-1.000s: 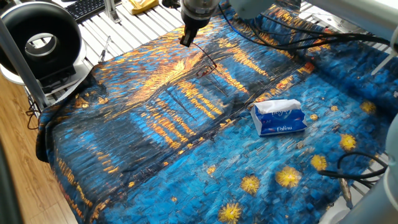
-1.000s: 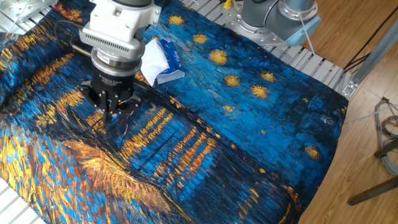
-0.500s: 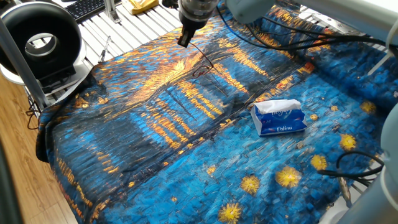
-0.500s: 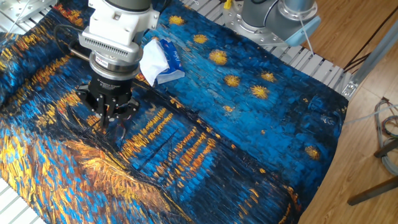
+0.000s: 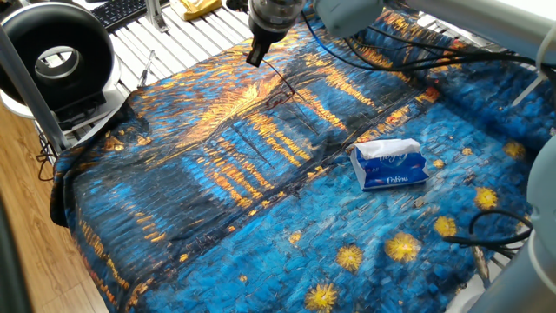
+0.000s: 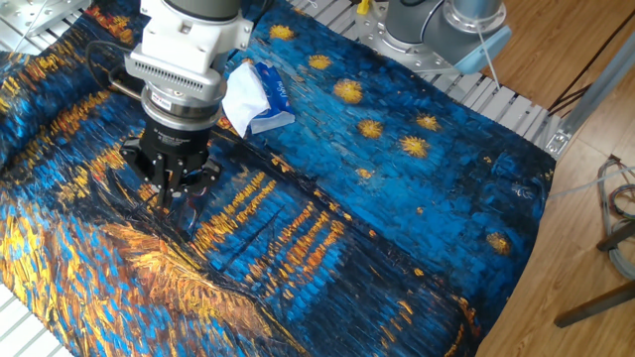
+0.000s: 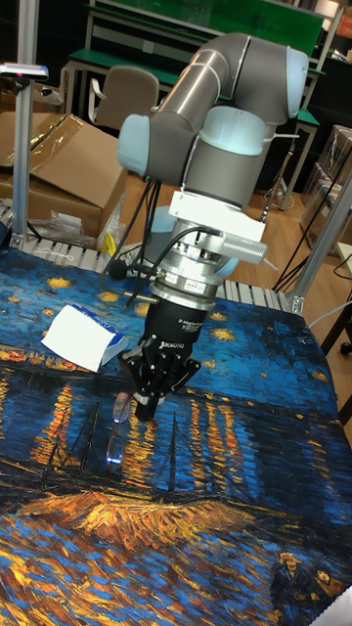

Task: Unfold the leg of the glasses (with one hand)

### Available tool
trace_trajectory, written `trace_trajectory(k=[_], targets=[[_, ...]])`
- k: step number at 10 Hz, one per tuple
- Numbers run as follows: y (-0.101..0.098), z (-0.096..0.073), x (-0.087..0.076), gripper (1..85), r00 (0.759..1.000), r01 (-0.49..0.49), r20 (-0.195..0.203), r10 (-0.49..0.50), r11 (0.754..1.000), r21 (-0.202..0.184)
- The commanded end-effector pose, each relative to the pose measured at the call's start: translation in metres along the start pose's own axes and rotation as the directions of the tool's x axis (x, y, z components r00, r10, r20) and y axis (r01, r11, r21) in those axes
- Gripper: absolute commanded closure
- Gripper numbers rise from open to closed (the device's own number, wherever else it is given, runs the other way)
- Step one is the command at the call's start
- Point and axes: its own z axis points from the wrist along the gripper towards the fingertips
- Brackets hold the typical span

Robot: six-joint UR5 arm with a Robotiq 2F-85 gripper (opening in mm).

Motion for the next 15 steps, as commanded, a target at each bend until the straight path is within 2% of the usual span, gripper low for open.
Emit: trace_trajectory(k=[1,6,9,11,15], targets=[[-0.002,0.005,0.001,84.7,1.000,-0.013,0.005,0.013,1.000,-0.004],[0.005,0.006,0.003,83.7,0.999,-0.040,0.003,0.040,0.999,-0.032],[0.008,0.007,0.005,76.7,0.999,-0.032,0.004,0.032,0.998,-0.051],[0.009,0.007,0.010,68.3,1.000,-0.018,-0.011,0.018,0.998,-0.056],[0.010,0.006,0.017,63.0,0.999,-0.008,-0.032,0.006,0.998,-0.064]])
